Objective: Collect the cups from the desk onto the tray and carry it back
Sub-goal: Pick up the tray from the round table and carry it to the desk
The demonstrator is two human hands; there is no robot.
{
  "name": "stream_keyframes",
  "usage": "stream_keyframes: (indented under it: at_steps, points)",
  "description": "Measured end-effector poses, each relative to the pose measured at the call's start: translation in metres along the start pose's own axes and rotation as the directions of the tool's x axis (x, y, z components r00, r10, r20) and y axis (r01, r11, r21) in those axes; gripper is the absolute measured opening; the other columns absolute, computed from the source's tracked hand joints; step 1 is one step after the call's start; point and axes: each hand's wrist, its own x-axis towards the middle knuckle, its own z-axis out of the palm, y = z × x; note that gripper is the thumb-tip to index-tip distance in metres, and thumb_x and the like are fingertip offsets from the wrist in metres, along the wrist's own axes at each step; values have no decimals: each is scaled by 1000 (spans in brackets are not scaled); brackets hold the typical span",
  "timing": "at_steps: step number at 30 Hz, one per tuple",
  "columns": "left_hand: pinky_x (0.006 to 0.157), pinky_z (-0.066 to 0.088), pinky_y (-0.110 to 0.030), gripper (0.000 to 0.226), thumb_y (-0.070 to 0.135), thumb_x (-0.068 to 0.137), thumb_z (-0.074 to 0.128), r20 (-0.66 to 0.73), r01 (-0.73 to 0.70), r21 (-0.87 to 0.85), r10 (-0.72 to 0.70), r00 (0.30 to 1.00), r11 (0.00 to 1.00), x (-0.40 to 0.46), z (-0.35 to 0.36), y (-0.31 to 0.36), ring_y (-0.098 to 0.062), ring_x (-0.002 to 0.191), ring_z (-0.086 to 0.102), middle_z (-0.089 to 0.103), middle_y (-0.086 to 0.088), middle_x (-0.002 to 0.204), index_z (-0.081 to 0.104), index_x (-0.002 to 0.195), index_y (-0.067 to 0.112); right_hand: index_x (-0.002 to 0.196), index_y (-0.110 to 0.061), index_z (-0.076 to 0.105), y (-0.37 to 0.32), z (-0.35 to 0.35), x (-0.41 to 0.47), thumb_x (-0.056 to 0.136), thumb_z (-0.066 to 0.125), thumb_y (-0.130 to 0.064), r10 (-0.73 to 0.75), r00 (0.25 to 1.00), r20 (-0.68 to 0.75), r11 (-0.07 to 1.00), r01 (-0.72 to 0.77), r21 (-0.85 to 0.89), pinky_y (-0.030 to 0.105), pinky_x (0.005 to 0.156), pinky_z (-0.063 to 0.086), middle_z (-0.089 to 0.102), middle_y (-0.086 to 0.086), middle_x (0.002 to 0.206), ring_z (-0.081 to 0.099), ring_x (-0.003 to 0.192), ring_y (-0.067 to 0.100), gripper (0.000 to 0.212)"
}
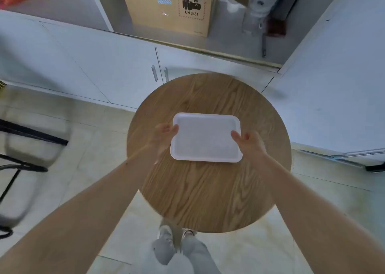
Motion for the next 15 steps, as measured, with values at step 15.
stream_keyframes:
  at_steps: [15]
  points:
    - [55,38,-21,22,30,92,65,-123,96,225,-70,990,970,64,25,-21,-17,79,60,56,0,82,56,89,10,107,-4,58,22,19,53,83,68,-47,170,985,-16,978,-171,-118,29,60,41,63,6,99,61,86,23,50]
